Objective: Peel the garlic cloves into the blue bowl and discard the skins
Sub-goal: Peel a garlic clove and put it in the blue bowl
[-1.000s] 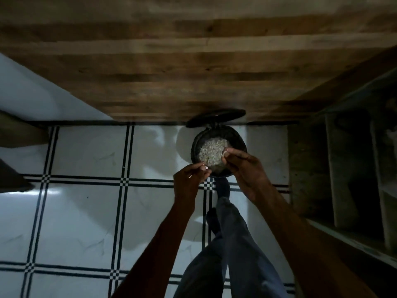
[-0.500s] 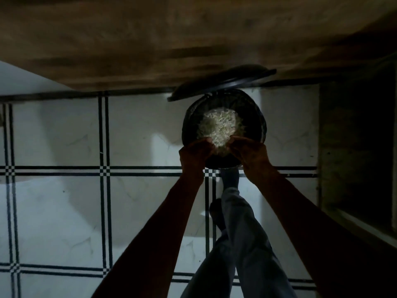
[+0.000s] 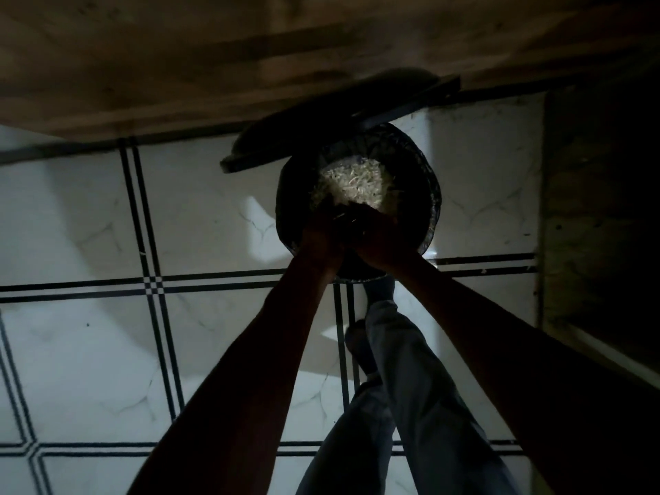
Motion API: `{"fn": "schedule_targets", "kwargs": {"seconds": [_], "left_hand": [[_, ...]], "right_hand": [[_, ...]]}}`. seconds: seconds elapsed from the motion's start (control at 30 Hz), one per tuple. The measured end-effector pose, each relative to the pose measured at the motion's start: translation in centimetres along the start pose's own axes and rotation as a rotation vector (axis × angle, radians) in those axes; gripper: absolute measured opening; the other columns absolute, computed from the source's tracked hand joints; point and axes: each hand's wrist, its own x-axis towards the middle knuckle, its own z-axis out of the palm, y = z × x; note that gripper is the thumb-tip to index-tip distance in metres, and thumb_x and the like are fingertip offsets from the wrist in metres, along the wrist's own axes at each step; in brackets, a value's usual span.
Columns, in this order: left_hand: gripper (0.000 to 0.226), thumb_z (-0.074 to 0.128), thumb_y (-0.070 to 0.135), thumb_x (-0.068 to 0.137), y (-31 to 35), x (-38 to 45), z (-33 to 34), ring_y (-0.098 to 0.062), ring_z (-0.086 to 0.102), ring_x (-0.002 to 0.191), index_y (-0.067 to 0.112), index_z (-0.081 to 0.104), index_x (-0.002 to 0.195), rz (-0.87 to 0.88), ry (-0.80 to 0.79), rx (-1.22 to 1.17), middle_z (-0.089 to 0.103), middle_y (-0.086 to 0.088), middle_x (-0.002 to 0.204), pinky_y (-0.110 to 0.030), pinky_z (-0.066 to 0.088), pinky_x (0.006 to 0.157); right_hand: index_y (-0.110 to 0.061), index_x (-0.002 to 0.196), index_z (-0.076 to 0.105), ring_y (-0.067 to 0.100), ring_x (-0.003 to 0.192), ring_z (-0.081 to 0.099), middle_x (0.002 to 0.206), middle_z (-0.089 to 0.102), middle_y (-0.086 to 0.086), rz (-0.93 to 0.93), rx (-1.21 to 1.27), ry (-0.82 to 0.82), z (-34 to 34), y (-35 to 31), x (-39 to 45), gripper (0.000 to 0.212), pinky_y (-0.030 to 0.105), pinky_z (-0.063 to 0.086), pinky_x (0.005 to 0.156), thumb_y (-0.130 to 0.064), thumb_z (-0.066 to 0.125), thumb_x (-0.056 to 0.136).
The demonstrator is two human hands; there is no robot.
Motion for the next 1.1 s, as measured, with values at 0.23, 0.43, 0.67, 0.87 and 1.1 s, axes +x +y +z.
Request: {"fn": "schedule_targets", "kwargs": {"seconds": [0.23,0.43,0.67,0.87,1.1], "left_hand": [[0.045,0.024,0.017,0.114,2.5,-3.6,-0.4,-0.039,0.046,0.14,-0.001,0.034,0.154,0.045,-0.054,0.006,0.042,-0.025,0.156,-0.038,0.048,0.103],[0.024,0.051,0.005,0.105,6.7,-19.1,5.0,-0.022,0.068,0.098,0.003,0.061,0.126,0.096,-0.161,0.364,0.068,-0.012,0.111,-0.021,0.057,0.079],[0.024,0.061,0.011,0.102,6.4,-41.0,13.9,-0.018,0.075,0.091,0.0,0.069,0.122,0.364,-0.408,0.543,0.076,-0.013,0.105,-0.024,0.058,0.078],[0.018,0.06,0.014,0.103,-1.1,-54.9,22.0,-0.014,0.073,0.089,0.009,0.071,0.117,0.43,-0.775,0.771,0.077,-0.006,0.102,-0.022,0.059,0.076],[0.016,0.059,0.007,0.102,-13.5,-64.9,32.7,-0.005,0.07,0.068,0.002,0.067,0.115,0.476,-1.088,1.02,0.075,0.001,0.082,-0.016,0.055,0.063]], "right_hand": [[-0.009,0.15,0.051,0.019,0.136,0.052,0.15,0.055,0.008,0.026,0.325,0.312,-5.3,-2.3,-3.5,0.047,0.019,0.034,0.111,-0.028,0.056,0.108],[-0.021,0.126,0.066,0.024,0.099,0.075,0.115,0.073,0.005,0.004,0.604,0.562,-12.0,-3.6,-18.7,0.033,0.055,0.062,0.089,-0.045,0.058,0.104],[-0.019,0.136,0.055,0.013,0.096,0.074,0.11,0.069,0.0,-0.193,0.662,0.901,-19.5,-7.4,-45.6,0.027,0.03,0.063,0.08,-0.028,0.049,0.111],[-0.018,0.132,0.061,0.013,0.093,0.073,0.111,0.073,0.001,-0.175,0.742,1.298,-19.6,-3.4,-64.8,0.026,0.032,0.062,0.077,-0.026,0.056,0.108],[-0.022,0.125,0.065,0.016,0.095,0.076,0.111,0.074,0.004,-0.05,0.969,1.629,-19.3,6.8,-79.6,0.019,0.033,0.061,0.077,-0.025,0.058,0.108]]}}
